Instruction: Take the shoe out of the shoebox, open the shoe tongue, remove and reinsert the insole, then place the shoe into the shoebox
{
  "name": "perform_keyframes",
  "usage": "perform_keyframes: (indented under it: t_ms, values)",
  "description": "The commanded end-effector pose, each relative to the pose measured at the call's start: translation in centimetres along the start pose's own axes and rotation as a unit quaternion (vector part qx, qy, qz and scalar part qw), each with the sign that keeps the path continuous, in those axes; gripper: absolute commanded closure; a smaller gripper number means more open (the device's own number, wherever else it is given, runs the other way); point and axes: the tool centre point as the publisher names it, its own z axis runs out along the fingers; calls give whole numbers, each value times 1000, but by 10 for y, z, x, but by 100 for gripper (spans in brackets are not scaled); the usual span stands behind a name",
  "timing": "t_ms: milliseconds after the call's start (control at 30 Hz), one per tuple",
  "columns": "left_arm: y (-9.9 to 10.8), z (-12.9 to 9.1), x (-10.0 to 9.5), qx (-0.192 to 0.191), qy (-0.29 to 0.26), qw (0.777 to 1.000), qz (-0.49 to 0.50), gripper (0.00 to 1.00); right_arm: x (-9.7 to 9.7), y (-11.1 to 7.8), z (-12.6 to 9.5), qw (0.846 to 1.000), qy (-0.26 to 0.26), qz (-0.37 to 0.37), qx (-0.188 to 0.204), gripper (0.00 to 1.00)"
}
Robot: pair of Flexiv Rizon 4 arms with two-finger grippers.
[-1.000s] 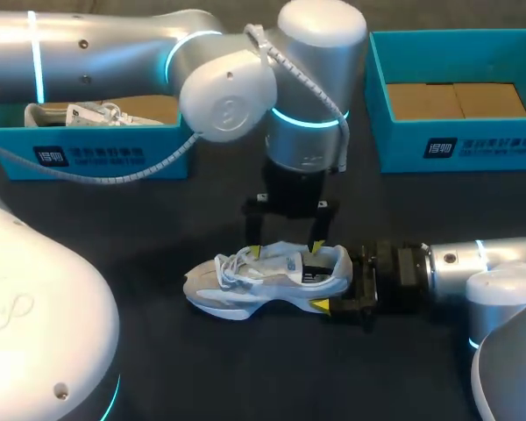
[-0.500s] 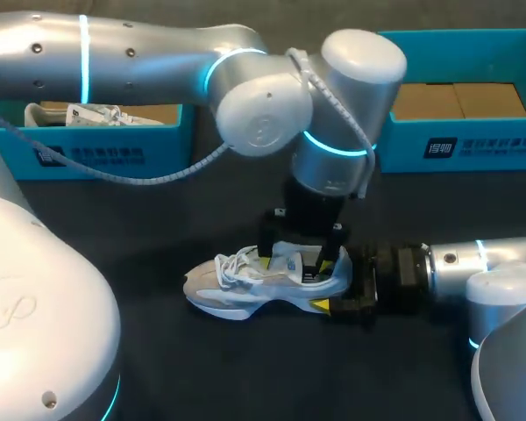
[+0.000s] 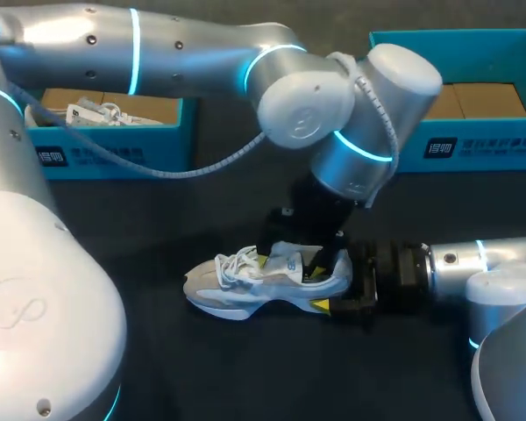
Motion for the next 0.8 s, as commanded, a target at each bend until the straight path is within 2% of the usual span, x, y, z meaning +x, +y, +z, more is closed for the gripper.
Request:
perform_keyframes:
  t_ms: [33,167,433,567,800]
  values:
    - [1,0,-2,-2,-55,933,-356,2,1,1,1,1000,-1,0,2,100]
    - [3,1,-9,-1,-59,931,-359,7,1,1,1,1000,-1,0,2,100]
    - [5,0,-21,1,-56,930,-362,11,1,1,1,1000,-1,0,2,100]
    - [6,-1,-28,2,-50,930,-363,23,1,1,1,1000,-1,0,2,100]
    - [11,-2,-40,3,-34,931,-362,24,1,1,1,1000,-1,0,2,100]
